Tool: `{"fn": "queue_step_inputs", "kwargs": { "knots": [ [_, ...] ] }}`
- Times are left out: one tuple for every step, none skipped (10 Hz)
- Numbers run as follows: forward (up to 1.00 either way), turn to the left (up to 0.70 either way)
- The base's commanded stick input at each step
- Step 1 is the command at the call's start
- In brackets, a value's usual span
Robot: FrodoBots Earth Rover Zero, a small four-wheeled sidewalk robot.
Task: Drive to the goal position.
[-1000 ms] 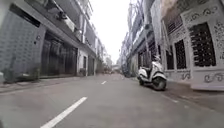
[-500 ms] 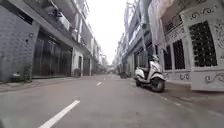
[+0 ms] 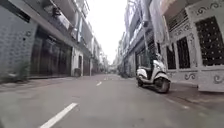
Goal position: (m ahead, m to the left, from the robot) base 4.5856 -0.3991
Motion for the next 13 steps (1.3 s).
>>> {"fn": "queue_step_inputs", "kwargs": {
  "knots": [
    [0.50,0.00],
    [0.50,0.00],
    [0.50,0.00],
    [0.50,0.00],
    [0.50,0.05],
    [0.50,0.50],
    [0.50,0.42],
    [0.50,0.00],
    [0.50,0.00],
    [0.50,0.00],
    [0.50,0.00],
    [0.50,0.00],
    [0.50,0.00]
  ]
}}
